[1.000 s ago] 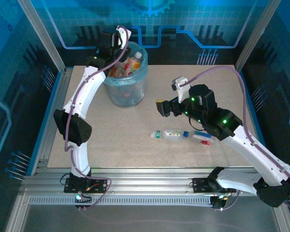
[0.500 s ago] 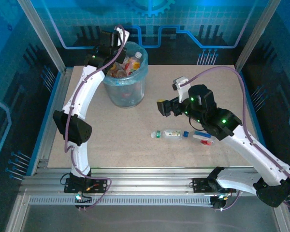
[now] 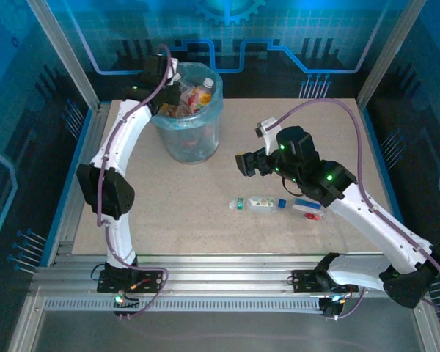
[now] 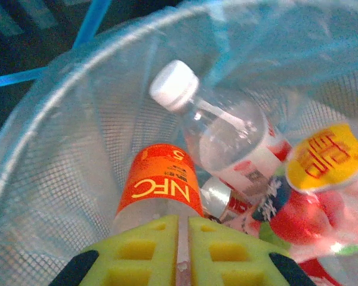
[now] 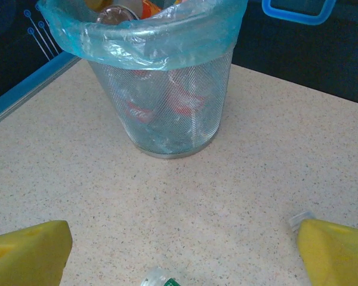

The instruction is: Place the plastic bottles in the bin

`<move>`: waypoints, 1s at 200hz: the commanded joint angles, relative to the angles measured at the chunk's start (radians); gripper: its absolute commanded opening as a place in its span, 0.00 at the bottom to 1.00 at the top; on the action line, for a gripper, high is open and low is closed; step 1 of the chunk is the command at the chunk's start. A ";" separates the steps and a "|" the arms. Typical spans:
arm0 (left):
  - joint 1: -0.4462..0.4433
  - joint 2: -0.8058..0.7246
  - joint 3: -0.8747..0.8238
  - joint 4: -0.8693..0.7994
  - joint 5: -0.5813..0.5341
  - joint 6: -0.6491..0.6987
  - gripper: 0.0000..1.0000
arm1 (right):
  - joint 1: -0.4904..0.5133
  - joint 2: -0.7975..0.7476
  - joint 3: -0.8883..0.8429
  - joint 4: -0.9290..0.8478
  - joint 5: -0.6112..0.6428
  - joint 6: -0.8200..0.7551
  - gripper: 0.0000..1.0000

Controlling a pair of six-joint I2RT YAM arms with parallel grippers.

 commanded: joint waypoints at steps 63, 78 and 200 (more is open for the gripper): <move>0.050 -0.154 0.010 0.118 0.242 -0.177 0.47 | -0.062 0.066 0.084 -0.133 0.018 0.047 1.00; 0.042 -0.225 -0.060 0.185 0.261 -0.178 0.48 | -0.126 0.081 0.091 -0.193 -0.002 0.095 1.00; -0.370 -0.743 -0.924 0.651 0.605 0.580 0.85 | -0.439 0.036 -0.279 -0.217 -0.282 0.069 1.00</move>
